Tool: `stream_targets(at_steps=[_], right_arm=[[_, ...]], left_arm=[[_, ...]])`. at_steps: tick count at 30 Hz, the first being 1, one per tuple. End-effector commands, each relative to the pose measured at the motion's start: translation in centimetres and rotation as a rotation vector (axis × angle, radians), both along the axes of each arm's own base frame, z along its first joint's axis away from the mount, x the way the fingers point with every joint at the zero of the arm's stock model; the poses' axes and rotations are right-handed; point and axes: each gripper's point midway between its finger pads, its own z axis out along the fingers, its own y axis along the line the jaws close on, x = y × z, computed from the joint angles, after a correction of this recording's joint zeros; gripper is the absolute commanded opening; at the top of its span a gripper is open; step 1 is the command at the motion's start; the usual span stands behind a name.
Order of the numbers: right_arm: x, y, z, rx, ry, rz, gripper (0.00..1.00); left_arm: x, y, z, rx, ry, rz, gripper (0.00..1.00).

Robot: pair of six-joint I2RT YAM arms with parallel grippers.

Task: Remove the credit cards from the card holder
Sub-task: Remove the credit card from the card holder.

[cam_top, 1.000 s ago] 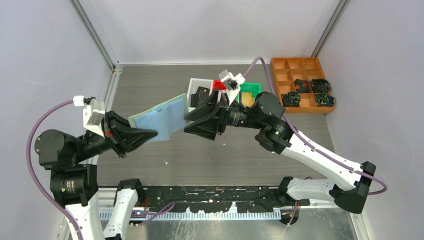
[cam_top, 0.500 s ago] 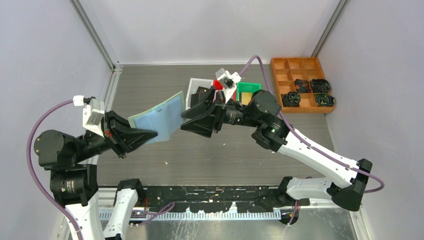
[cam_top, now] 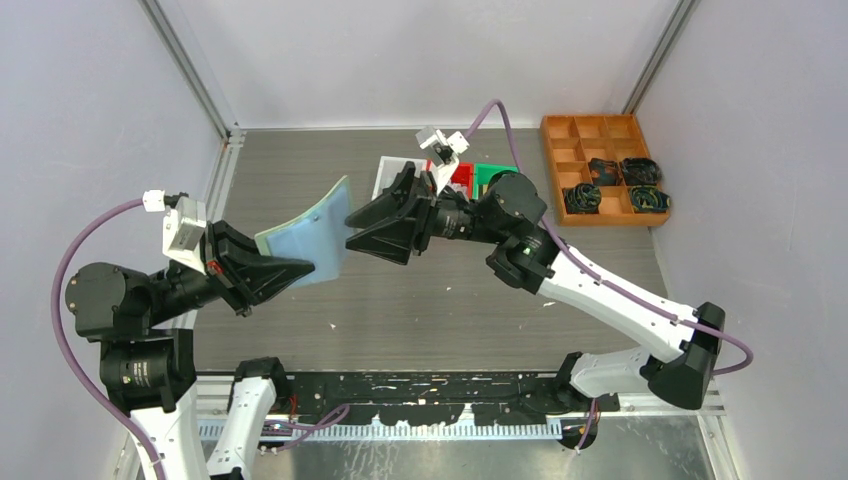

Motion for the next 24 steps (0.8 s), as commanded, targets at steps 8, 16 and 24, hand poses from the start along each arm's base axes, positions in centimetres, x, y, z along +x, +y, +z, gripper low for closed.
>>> stream_targets(at_steps=[8, 16, 24], right_arm=[[-0.1, -1.3, 2.4, 0.065, -0.059, -0.063, 0.59], [0.3, -1.5, 1.6, 0.034, -0.064, -0.096, 0.59], [0.3, -1.3, 1.3, 0.019, -0.067, -0.096, 0.59]], left_arm=[[-0.8, -0.2, 1.1, 0.006, -0.060, -0.021, 0.00], [-0.8, -0.2, 1.3, 0.005, -0.062, -0.019, 0.00], [-0.8, -0.2, 1.5, 0.004, -0.064, -0.017, 0.00]])
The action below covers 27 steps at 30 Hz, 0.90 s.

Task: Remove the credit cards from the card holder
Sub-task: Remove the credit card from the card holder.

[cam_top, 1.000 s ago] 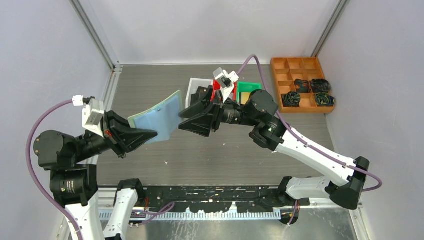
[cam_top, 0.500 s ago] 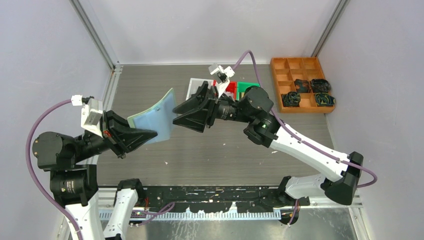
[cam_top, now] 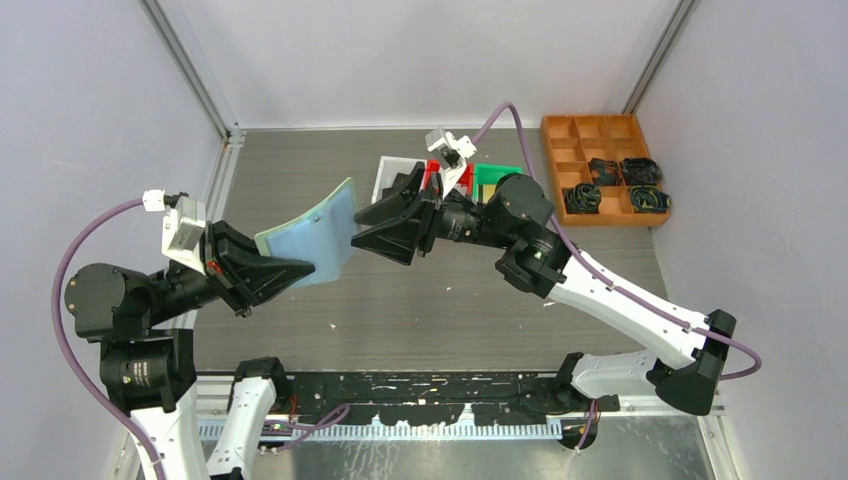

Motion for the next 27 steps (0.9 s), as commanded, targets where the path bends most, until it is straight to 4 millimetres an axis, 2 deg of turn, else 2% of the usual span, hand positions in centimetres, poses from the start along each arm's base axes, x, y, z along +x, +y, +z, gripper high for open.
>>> stream_targets(at_steps=[1, 9, 19, 27], right_arm=[[-0.3, -0.7, 1.6, 0.040, -0.046, -0.018, 0.58], [-0.4, -0.3, 1.7, 0.043, -0.042, 0.005, 0.58], [0.3, 0.4, 0.6, 0.002, -0.047, -0.017, 0.58], [-1.8, -0.3, 2.4, 0.061, -0.054, 0.063, 0.55]], left_arm=[[-0.6, -0.1, 1.4, 0.007, -0.066, -0.009, 0.00], [-0.7, -0.1, 1.4, 0.007, -0.068, -0.009, 0.00], [-0.8, -0.1, 1.5, 0.010, -0.074, -0.013, 0.00], [-0.2, 0.0, 1.1, 0.009, -0.071, 0.002, 0.00]])
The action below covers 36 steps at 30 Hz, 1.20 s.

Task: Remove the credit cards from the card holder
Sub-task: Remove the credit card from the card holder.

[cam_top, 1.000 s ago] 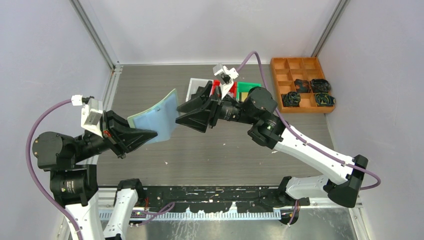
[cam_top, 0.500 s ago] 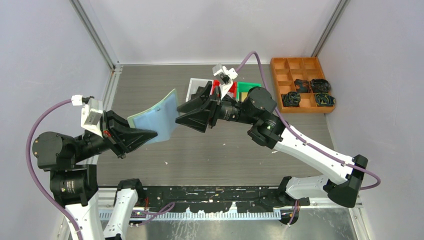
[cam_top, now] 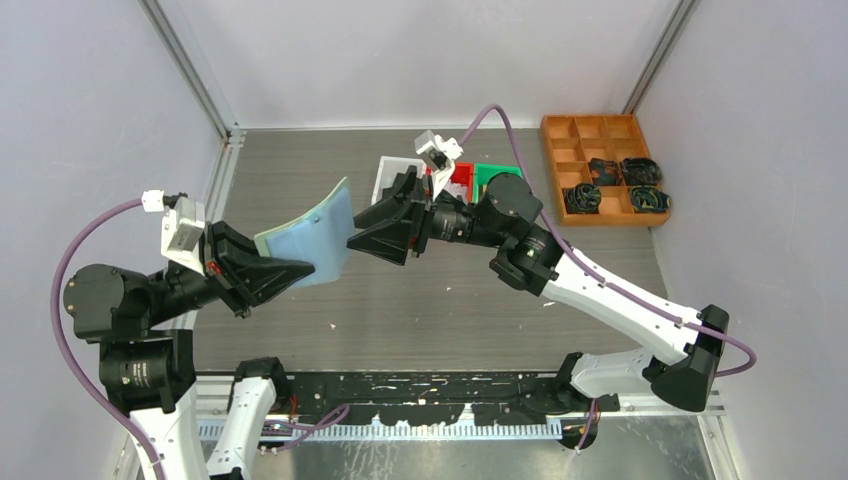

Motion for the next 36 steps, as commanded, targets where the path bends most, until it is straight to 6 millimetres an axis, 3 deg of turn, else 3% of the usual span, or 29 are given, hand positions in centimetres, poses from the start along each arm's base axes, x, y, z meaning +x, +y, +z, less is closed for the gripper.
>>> stream_targets(at_steps=[1, 12, 17, 22, 26, 31, 36], right_arm=[[-2.8, -1.3, 4.5, 0.118, -0.073, 0.070, 0.55], [-6.1, -1.9, 4.8, 0.136, -0.084, 0.155, 0.49], [-7.9, -2.8, 5.0, 0.161, -0.081, 0.229, 0.57], [-7.6, -3.1, 4.8, 0.157, -0.085, 0.198, 0.59], [-6.3, -2.5, 4.4, 0.120, -0.066, 0.132, 0.51], [-5.2, -2.5, 4.3, 0.111, -0.069, 0.061, 0.48], [-6.3, -3.0, 5.1, 0.152, -0.078, 0.113, 0.29]], left_arm=[[0.0, 0.1, 1.0, 0.010, -0.072, 0.012, 0.00], [2.0, 0.8, -0.2, 0.034, -0.078, 0.104, 0.00], [1.9, 0.8, -0.3, 0.038, -0.080, 0.105, 0.00], [1.4, 0.7, 0.0, 0.031, -0.080, 0.088, 0.00], [1.0, 0.5, 0.4, 0.022, -0.083, 0.079, 0.00], [0.7, 0.4, 0.9, 0.017, -0.086, 0.073, 0.00], [0.3, 0.3, 1.2, 0.010, -0.089, 0.060, 0.00]])
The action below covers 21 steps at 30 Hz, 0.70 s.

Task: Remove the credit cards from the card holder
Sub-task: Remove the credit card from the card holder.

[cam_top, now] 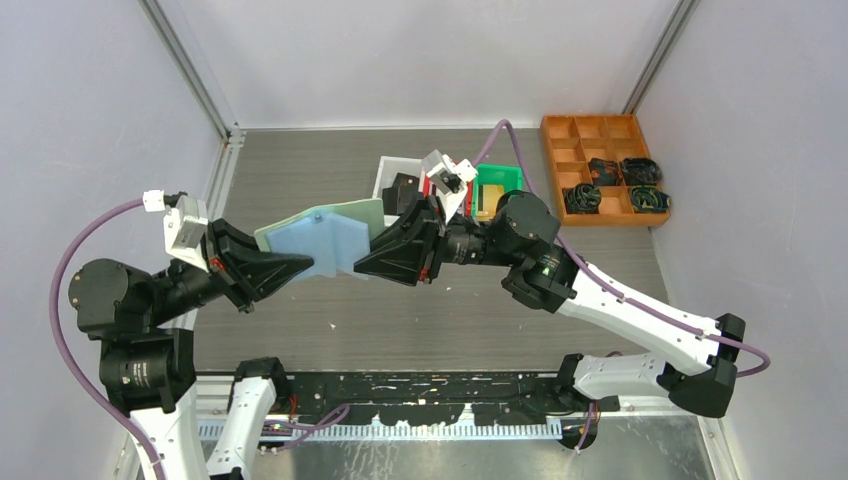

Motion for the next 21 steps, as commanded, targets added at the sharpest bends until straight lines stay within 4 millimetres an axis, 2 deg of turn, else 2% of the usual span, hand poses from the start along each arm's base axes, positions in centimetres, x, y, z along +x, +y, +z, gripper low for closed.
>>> stream_targets(at_steps=[1, 6, 9, 10, 12, 14, 15, 17, 21], right_arm=[[-1.4, -1.9, 3.8, 0.119, -0.058, 0.015, 0.27], [-1.0, -2.4, 3.2, 0.107, -0.069, -0.029, 0.24], [-0.8, -2.2, 3.3, 0.105, -0.071, -0.031, 0.09], [-0.6, -2.0, 3.3, 0.100, -0.065, -0.039, 0.06], [0.2, -1.6, 3.2, 0.084, -0.061, -0.069, 0.07], [0.9, -1.3, 3.1, 0.083, -0.051, -0.102, 0.26], [1.0, -1.3, 3.1, 0.086, -0.050, -0.112, 0.32], [0.9, -1.1, 3.4, 0.101, -0.063, -0.105, 0.33], [-0.1, -0.4, 3.7, 0.101, -0.082, -0.051, 0.16]], left_arm=[[-1.0, -0.2, 1.9, 0.002, -0.083, -0.009, 0.00], [-1.1, -0.3, 1.8, 0.003, -0.077, -0.020, 0.00], [-1.5, -0.4, 1.8, -0.001, -0.068, -0.039, 0.00], [-1.7, -0.5, 2.0, -0.003, -0.073, -0.047, 0.00], [-2.0, -0.6, 2.2, -0.008, -0.070, -0.062, 0.00], [-2.3, -0.7, 2.3, -0.010, -0.062, -0.073, 0.00], [-2.3, -0.7, 2.3, -0.010, -0.061, -0.078, 0.00], [-2.5, -0.7, 2.3, -0.009, -0.060, -0.083, 0.00], [-2.2, -0.7, 1.8, -0.010, -0.047, -0.083, 0.00]])
